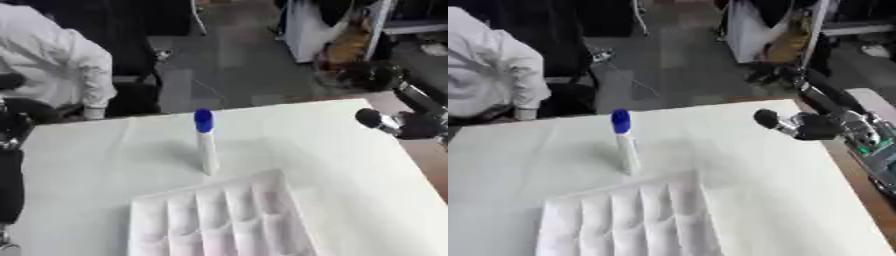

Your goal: Pick up objects on the table and place them in the box.

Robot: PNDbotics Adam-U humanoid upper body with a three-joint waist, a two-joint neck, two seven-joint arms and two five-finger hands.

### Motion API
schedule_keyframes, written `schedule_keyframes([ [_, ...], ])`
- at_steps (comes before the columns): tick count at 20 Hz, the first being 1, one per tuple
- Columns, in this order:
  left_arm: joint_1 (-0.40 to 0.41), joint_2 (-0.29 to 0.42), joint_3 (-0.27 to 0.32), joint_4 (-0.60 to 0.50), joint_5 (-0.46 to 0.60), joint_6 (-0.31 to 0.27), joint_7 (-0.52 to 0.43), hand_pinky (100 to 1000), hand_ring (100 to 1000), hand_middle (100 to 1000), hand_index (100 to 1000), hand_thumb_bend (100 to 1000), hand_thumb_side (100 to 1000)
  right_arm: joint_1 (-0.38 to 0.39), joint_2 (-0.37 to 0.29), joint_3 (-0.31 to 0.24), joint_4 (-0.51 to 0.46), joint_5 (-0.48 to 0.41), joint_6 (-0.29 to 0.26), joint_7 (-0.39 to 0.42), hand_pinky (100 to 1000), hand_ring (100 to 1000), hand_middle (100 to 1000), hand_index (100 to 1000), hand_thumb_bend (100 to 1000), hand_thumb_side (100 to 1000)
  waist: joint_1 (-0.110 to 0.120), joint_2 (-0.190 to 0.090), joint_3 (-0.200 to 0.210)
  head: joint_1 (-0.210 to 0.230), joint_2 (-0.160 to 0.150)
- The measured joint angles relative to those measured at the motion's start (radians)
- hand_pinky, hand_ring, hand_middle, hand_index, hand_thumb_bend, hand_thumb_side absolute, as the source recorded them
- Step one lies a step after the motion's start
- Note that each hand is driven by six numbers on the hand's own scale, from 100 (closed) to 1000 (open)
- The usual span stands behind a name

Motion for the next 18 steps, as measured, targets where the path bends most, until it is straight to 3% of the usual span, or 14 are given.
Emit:
schedule_keyframes([
  [7,-0.026,-0.001,-0.001,0.000,0.000,0.006,-0.007,560,537,698,861,599,983,-0.025,0.012,-0.006,0.080,0.039,-0.034,0.062,869,963,794,1000,621,798,-0.028,0.033,0.033,-0.008,-0.015],
  [18,-0.069,-0.001,-0.009,0.000,0.003,0.004,-0.020,558,534,696,861,597,985,-0.056,0.034,-0.025,0.157,0.141,-0.037,0.099,884,969,816,1000,663,791,-0.067,0.090,0.069,-0.026,-0.061],
])
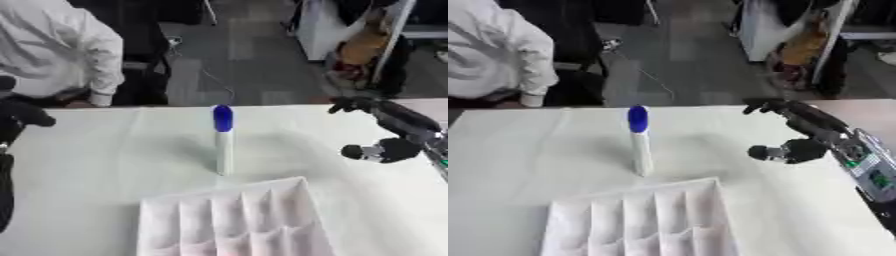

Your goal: Pick up objects on the table and place them in the box.

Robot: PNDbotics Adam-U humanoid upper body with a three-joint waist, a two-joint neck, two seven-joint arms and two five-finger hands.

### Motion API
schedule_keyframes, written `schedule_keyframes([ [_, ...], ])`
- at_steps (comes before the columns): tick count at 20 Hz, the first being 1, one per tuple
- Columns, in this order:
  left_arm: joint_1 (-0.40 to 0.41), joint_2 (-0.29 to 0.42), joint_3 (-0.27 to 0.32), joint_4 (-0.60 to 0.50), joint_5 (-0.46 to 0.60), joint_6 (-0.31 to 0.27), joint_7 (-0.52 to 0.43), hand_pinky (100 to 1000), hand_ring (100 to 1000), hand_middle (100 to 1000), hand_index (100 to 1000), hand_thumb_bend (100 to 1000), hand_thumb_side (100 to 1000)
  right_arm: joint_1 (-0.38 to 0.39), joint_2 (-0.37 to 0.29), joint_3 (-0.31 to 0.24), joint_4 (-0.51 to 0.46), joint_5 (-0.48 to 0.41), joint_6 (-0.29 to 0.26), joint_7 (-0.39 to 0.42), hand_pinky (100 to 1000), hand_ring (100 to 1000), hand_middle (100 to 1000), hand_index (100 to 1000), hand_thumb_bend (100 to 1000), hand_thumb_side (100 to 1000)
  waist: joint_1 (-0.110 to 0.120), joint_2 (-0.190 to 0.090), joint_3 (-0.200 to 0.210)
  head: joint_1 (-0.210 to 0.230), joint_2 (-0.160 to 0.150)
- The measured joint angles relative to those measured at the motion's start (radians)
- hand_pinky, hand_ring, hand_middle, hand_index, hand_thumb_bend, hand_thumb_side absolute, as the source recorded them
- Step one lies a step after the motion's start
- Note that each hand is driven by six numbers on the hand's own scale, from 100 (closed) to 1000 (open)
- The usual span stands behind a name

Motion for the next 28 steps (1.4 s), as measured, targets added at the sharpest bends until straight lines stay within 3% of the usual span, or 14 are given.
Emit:
schedule_keyframes([
  [17,-0.049,-0.030,-0.009,0.000,0.005,-0.003,-0.016,554,529,693,862,596,990,-0.032,0.031,-0.025,0.065,0.062,-0.005,-0.023,871,965,796,998,709,766,-0.038,0.081,0.072,-0.016,-0.077],
  [28,-0.075,-0.052,-0.012,0.000,0.008,-0.007,-0.028,557,532,694,862,595,992,-0.051,0.031,-0.037,0.071,0.061,-0.002,-0.049,870,963,796,994,707,776,-0.061,0.107,0.098,-0.042,-0.087],
])
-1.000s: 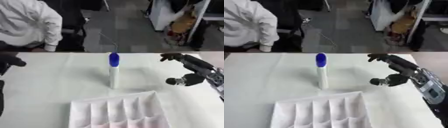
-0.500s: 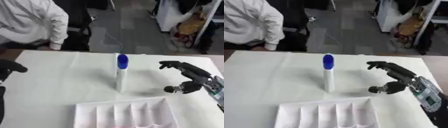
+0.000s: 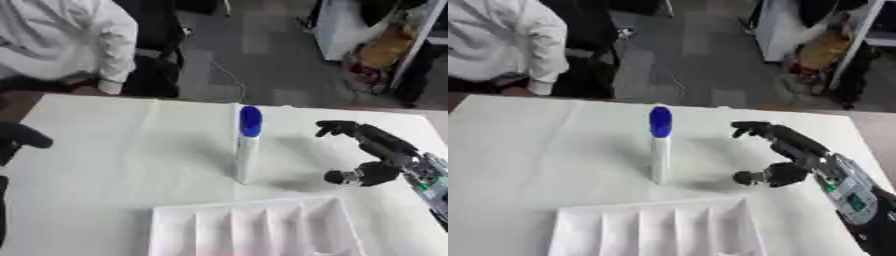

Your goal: Pick up objects on the table and place them in the box.

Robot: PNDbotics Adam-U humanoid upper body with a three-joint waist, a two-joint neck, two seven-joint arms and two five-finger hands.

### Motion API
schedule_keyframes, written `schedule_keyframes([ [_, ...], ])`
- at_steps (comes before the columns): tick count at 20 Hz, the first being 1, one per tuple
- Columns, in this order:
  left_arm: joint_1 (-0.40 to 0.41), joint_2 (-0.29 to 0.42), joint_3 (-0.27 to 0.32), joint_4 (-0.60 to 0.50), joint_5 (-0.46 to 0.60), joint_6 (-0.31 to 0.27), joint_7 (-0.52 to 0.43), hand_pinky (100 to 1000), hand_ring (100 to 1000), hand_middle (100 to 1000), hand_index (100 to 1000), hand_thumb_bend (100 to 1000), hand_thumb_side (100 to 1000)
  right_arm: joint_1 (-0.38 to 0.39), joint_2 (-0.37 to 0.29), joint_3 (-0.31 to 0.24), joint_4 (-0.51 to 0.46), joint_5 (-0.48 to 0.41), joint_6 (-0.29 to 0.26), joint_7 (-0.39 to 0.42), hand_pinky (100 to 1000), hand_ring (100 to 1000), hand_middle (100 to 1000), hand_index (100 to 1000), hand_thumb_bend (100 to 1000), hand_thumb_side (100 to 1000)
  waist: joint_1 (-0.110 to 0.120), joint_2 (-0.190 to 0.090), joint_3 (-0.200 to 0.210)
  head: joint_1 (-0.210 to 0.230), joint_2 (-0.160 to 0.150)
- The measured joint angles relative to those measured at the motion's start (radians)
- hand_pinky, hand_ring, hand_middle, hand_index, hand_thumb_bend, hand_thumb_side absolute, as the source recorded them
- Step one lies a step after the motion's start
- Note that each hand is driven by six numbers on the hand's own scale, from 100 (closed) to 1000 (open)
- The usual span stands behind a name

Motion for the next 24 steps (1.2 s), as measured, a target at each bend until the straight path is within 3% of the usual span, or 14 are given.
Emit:
schedule_keyframes([
  [13,-0.018,-0.023,-0.014,0.000,0.013,0.003,-0.018,561,536,696,863,594,993,0.018,-0.031,-0.009,-0.032,-0.023,0.008,-0.013,871,961,801,987,698,789,-0.024,0.010,0.009,-0.069,0.001],
  [24,-0.035,-0.035,-0.023,0.000,0.030,0.010,-0.031,568,546,699,863,593,993,0.027,-0.045,-0.008,-0.076,-0.058,0.016,-0.010,870,961,800,985,697,792,-0.043,0.010,0.011,-0.088,0.024],
])
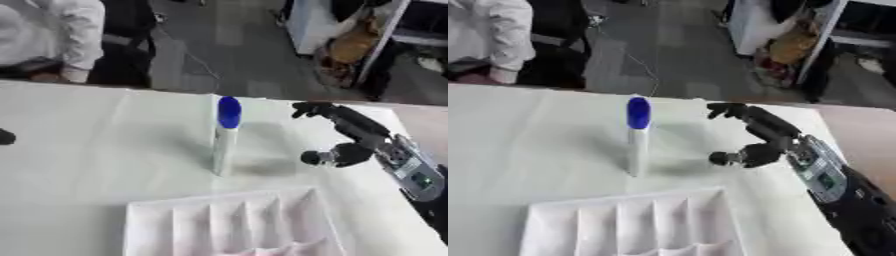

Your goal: Pick up objects on the table and place them in the box.

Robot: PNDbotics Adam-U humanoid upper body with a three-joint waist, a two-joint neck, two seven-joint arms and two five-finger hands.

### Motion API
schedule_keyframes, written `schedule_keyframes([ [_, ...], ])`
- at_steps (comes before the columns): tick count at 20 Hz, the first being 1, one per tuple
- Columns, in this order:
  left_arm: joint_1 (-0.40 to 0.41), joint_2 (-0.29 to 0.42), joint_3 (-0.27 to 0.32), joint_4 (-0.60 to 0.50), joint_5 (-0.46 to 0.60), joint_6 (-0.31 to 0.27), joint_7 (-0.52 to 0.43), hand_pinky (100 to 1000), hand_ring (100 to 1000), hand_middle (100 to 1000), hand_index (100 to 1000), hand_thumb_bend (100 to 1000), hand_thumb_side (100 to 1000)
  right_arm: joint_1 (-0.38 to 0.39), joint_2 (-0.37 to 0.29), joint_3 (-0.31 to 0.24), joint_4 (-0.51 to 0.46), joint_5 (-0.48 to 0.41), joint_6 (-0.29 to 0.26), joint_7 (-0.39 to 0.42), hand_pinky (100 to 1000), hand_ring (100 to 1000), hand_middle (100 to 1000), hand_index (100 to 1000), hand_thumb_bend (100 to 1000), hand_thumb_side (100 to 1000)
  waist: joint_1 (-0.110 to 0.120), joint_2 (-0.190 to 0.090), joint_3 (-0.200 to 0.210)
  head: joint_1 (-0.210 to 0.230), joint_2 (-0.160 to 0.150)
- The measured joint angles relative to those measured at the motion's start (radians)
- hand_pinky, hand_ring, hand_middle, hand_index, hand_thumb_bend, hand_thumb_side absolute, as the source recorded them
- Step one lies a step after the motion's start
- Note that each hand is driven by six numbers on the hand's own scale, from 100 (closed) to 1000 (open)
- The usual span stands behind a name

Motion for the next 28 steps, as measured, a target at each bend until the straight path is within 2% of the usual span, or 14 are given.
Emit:
schedule_keyframes([
  [10,-0.035,-0.018,-0.005,0.000,0.012,-0.004,-0.005,577,558,704,862,593,991,0.000,0.000,0.003,-0.010,-0.013,0.004,0.010,868,961,799,985,692,794,-0.007,0.000,0.023,0.000,0.003],
  [19,-0.054,-0.036,-0.005,0.000,0.023,-0.006,-0.006,585,569,708,862,591,990,-0.001,0.000,0.005,-0.010,-0.013,0.002,0.016,868,960,800,982,691,796,-0.014,0.001,0.024,0.000,0.003],
  [28,-0.083,-0.053,-0.005,0.000,0.035,-0.010,-0.002,594,582,713,862,590,989,-0.001,0.000,0.005,-0.010,-0.010,0.021,0.007,859,952,792,977,753,789,-0.027,0.007,0.031,0.000,0.012],
])
